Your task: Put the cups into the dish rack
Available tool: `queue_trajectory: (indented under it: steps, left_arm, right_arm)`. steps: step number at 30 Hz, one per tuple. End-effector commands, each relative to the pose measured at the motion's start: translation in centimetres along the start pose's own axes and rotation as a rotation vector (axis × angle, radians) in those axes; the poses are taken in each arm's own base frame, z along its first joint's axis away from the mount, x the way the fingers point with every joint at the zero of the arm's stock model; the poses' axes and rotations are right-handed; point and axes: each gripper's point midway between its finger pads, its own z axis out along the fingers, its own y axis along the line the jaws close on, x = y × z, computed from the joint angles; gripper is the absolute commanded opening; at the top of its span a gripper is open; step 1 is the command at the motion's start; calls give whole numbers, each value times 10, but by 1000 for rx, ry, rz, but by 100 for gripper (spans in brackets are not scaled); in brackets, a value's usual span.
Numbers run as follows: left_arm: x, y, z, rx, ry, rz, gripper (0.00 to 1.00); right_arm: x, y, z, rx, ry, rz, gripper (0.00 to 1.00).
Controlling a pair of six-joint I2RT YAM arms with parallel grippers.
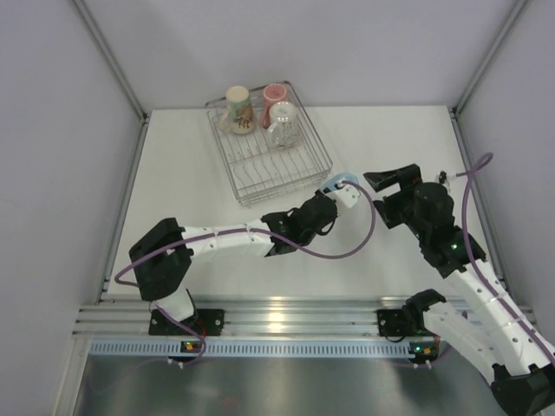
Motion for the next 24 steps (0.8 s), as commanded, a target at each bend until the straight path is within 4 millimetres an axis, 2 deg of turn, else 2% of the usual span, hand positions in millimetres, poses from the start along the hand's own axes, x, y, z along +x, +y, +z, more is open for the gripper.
queue_trajectory:
  steps: [1, 4, 6, 8, 9, 11, 13, 14, 15, 17, 20, 21, 23, 24]
  left_arm:
    - [-70, 24, -27, 12, -210, -176, 0]
    - [-77, 24, -33, 79, -229, -219, 0]
    - [-81, 34, -37, 102, -242, -247, 0]
    - [-82, 34, -41, 152, -243, -270, 0]
    - [-85, 43, -44, 152, -254, -288, 0]
    - [-88, 44, -49, 205, -264, -297, 0]
    - [-94, 65, -53, 195, -284, -314, 0]
    - [-94, 67, -55, 213, -278, -314, 0]
    - [-96, 81, -55, 200, -287, -325, 0]
    - [-97, 90, -60, 234, -284, -323, 0]
    - [-102, 132, -58, 194, -303, -319, 0]
    - [-95, 147, -55, 179, -286, -316, 0]
    - [-98, 169, -52, 149, -287, -279, 0]
    - [-92, 183, -50, 132, -275, -275, 0]
  right_arm:
    - [-22, 36, -17, -110, -74, -16, 97]
    - [-25, 37, -22, -120, -85, -20, 97]
    - [-26, 39, -27, -135, -91, -22, 97]
    - [-28, 40, -30, -143, -95, -30, 97]
    - [-28, 41, -33, -146, -96, -32, 97]
    - [-29, 42, -35, -155, -98, -41, 97]
    - [-30, 44, -38, -165, -101, -47, 97]
    - [-28, 43, -39, -166, -96, -52, 97]
    - [-29, 43, -40, -168, -98, -56, 97]
    - [-29, 42, -42, -171, -98, -65, 97]
    - [-29, 40, -44, -174, -100, -77, 98]
    - [-29, 41, -46, -178, -100, -81, 98]
    - [-28, 39, -46, -176, -96, -93, 98]
    - [-28, 39, -47, -179, -97, -95, 98]
